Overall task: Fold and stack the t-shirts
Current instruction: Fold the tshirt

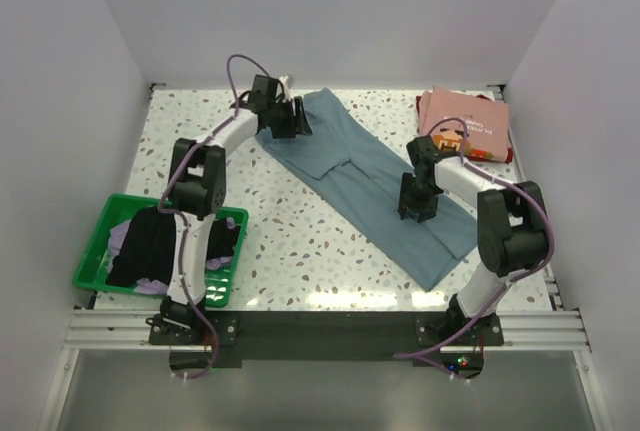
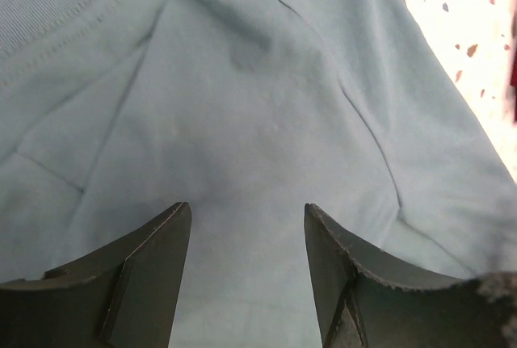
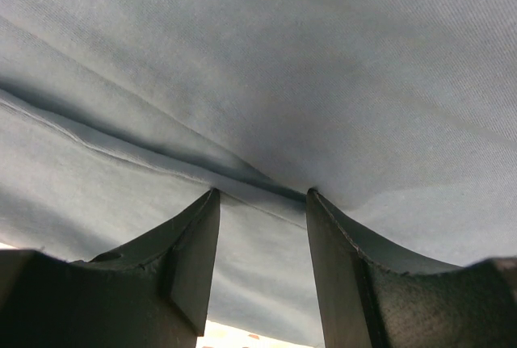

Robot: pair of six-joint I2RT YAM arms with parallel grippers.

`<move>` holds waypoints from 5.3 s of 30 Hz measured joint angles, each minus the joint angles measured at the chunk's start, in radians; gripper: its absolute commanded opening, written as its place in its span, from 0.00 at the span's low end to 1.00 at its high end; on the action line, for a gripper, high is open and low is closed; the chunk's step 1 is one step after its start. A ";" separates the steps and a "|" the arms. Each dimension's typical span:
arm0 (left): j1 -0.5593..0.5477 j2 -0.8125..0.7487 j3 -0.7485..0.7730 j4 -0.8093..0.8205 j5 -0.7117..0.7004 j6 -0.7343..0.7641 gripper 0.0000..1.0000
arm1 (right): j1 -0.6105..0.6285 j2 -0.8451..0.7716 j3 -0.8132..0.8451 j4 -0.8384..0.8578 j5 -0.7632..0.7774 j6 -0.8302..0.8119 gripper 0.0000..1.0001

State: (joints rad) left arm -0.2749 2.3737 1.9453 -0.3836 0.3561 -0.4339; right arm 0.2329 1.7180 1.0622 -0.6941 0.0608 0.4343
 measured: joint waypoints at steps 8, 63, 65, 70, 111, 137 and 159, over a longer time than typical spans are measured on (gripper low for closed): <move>-0.044 -0.137 -0.203 0.027 0.022 -0.005 0.63 | -0.014 -0.048 -0.032 0.018 0.000 -0.001 0.51; -0.043 0.130 0.114 0.085 0.061 0.171 0.69 | 0.375 0.045 -0.021 0.047 -0.316 0.255 0.44; -0.042 0.143 0.133 0.093 0.068 0.178 0.71 | 0.398 0.069 0.008 0.047 -0.322 0.266 0.45; -0.041 0.185 0.180 0.137 0.099 0.189 0.71 | 0.441 0.130 0.090 0.035 -0.322 0.280 0.45; -0.153 -0.801 -1.012 -0.179 0.068 0.214 0.76 | 0.571 -0.324 -0.261 -0.137 -0.157 0.345 0.47; -0.223 -0.816 -1.142 -0.220 0.170 0.200 0.77 | 0.612 -0.323 -0.393 -0.016 -0.191 0.402 0.23; -0.453 -0.896 -1.252 -0.205 0.078 -0.095 0.49 | 0.612 -0.312 -0.386 -0.014 -0.219 0.299 0.23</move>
State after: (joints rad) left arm -0.7280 1.4773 0.6933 -0.5888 0.4343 -0.5285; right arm 0.8452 1.4059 0.6765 -0.7086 -0.1581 0.7334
